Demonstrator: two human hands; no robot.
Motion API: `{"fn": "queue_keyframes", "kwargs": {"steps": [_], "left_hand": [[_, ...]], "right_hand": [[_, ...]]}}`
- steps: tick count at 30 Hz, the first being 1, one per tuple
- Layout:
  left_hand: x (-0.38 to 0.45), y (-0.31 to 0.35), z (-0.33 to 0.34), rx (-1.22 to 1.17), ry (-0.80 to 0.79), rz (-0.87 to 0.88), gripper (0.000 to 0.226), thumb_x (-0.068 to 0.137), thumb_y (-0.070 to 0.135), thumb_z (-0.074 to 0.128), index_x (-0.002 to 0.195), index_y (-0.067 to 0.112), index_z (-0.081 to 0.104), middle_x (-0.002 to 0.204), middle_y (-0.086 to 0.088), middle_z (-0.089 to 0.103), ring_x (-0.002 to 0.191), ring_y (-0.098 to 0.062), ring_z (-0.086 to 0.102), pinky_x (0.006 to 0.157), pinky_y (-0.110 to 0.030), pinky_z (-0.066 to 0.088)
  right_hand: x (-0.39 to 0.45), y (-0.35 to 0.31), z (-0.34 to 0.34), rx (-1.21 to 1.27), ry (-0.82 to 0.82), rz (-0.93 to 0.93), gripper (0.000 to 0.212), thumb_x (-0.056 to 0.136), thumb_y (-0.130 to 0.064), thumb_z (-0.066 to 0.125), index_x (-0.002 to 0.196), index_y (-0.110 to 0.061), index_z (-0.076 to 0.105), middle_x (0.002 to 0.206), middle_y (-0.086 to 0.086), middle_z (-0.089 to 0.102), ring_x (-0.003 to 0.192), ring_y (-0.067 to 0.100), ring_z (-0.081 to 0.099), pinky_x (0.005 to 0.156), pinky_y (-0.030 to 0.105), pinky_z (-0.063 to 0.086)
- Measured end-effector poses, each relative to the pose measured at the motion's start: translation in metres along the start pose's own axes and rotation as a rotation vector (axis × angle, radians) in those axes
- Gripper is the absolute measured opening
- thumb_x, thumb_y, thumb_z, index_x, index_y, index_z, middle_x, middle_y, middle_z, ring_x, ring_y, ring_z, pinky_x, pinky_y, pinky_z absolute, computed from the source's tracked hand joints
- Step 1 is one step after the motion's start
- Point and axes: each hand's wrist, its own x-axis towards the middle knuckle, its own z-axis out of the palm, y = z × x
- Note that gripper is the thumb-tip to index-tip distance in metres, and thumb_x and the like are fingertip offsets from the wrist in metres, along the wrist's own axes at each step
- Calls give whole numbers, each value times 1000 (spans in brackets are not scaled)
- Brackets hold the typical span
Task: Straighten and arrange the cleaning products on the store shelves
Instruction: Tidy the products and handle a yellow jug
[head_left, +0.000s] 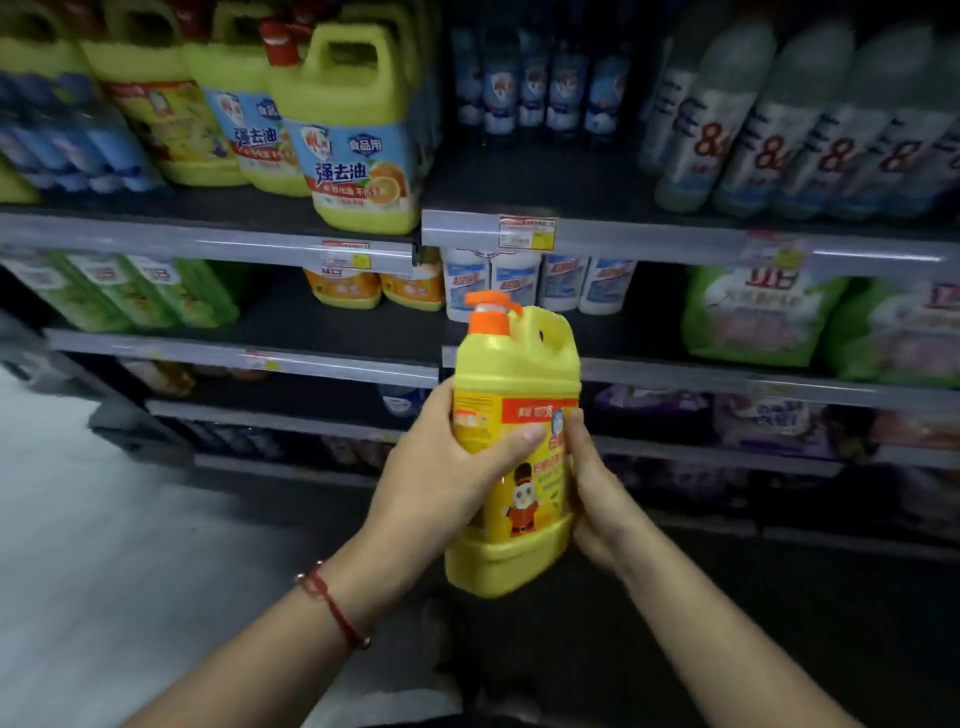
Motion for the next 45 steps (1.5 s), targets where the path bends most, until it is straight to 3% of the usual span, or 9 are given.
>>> {"fn": "queue_keyframes", "kwargs": {"steps": [4, 9, 15, 19, 23, 27, 31, 39, 45], "left_hand": [[-18, -4, -10, 319, -21, 173, 91, 70, 83, 65, 148, 58, 25, 123, 23, 65, 110, 1, 63, 93, -36, 56], [-27, -14, -39, 370, -41, 257, 100, 78, 79, 61, 151, 63, -4, 120, 23, 44, 117, 2, 47, 102, -33, 47], [-8, -41, -115, 121, -64, 223, 88, 84, 69, 66, 154, 55, 16, 131, 26, 57, 117, 7, 58, 96, -28, 50], [16, -79, -186, -255, -16, -11, 92, 62, 75, 80, 139, 44, 39, 126, 18, 66, 113, -2, 67, 85, -23, 55], [39, -121, -251, -689, -137, -178, 86, 67, 66, 77, 140, 28, 52, 123, 2, 74, 108, -15, 73, 74, -28, 62], [59, -153, -294, -996, -187, -222, 95, 67, 71, 78, 144, 20, 56, 140, -15, 63, 128, -35, 61, 105, -57, 48], [71, -171, -320, -1110, -184, -250, 74, 91, 66, 49, 143, 15, 57, 138, -18, 64, 128, -36, 61, 111, -57, 41], [96, -164, -369, -736, -181, -81, 64, 78, 23, 77, 137, 16, 52, 124, -8, 73, 113, -27, 71, 89, -44, 60], [153, -114, -387, -331, 12, 127, 72, 78, 21, 88, 134, 30, 44, 120, 10, 68, 98, -1, 71, 75, -18, 57]], "right_hand": [[15, 16, 23, 243, -106, 143, 86, 80, -84, 35, 128, -21, 70, 133, 15, 66, 122, 34, 64, 109, 56, 43], [16, 8, 69, 338, -202, 124, 85, 103, -59, 16, 68, -19, 82, 78, 8, 77, 69, 21, 76, 56, 32, 60], [38, 0, 120, 160, -175, 7, 80, 81, -78, 45, 136, -23, 64, 140, 16, 61, 129, 36, 58, 112, 58, 39], [47, -17, 191, -180, -27, -218, 74, 69, -69, 77, 131, -31, 61, 123, 1, 72, 114, 25, 69, 102, 61, 48], [52, -16, 279, -640, 188, -444, 80, 58, -79, 77, 124, -43, 50, 118, -10, 66, 108, 12, 66, 91, 47, 57], [53, -3, 342, -925, 259, -561, 74, 68, -72, 73, 129, -40, 45, 120, -15, 50, 115, 12, 52, 94, 41, 51], [63, 1, 380, -960, 233, -548, 63, 75, -64, 74, 125, -42, 43, 117, -18, 46, 114, 9, 51, 93, 37, 50], [114, -21, 375, -559, 43, -384, 42, 91, -46, 68, 131, -35, 62, 113, -7, 76, 101, 13, 74, 90, 44, 59], [156, -42, 365, -523, 164, -445, 33, 98, -48, 57, 130, -53, 56, 114, -23, 72, 105, 2, 69, 90, 34, 57]]}}
